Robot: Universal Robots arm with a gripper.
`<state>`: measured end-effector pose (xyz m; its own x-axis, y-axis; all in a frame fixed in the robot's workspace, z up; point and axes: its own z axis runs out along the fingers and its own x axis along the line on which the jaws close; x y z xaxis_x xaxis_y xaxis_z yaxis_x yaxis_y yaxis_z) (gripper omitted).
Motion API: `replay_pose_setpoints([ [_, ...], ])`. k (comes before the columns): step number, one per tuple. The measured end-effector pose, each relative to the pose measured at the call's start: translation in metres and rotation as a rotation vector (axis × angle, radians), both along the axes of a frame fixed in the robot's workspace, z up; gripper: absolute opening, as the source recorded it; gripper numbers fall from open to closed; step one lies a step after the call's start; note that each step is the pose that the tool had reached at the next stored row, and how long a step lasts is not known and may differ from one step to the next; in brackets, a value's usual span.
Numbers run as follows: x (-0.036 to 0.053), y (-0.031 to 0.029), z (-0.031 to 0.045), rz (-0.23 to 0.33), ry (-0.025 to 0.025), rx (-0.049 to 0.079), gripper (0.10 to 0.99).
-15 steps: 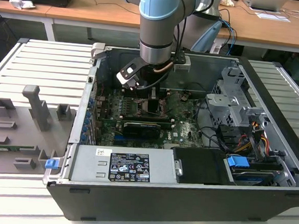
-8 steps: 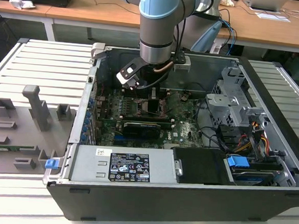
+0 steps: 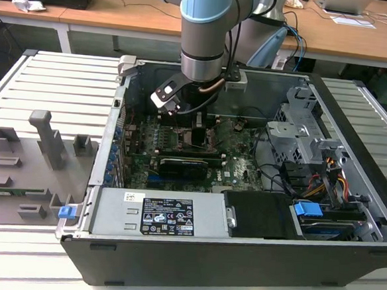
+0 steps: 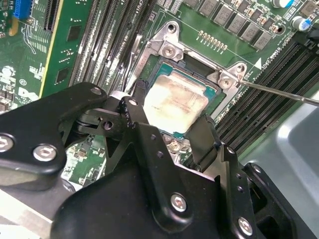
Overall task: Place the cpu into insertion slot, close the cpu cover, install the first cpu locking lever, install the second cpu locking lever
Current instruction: 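Place the cpu into insertion slot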
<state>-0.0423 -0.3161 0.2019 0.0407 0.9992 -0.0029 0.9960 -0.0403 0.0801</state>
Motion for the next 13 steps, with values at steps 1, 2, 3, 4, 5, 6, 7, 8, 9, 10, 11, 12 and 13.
replay_pose_setpoints([
  [1,0.0,0.0,0.001,0.0,0.0,0.0,0.616],
  [2,0.0,0.0,0.0018,0.0,0.0,0.0,0.616],
  [3,0.0,0.0,0.0026,0.0,0.0,0.0,0.616],
  [4,0.0,0.0,0.0033,0.0,0.0,0.0,0.616],
  [5,0.0,0.0,0.0044,0.0,0.0,0.0,0.616],
  [6,0.0,0.0,0.0052,0.0,0.0,0.0,0.616],
  [7,0.0,0.0,0.006,0.0,0.0,0.0,0.616],
  [8,0.0,0.0,0.0069,0.0,0.0,0.0,0.616],
  [9,0.0,0.0,0.0084,0.0,0.0,0.0,0.616],
  [10,0.0,0.0,0.0102,0.0,0.0002,0.0,0.616],
  [11,0.0,0.0,0.0116,0.0,0.0005,0.0,0.616],
  [12,0.0,0.0,0.013,0.0,0.0007,0.0,0.616],
  [13,0.0,0.0,0.0141,0.0,0.001,0.0,0.6],
])
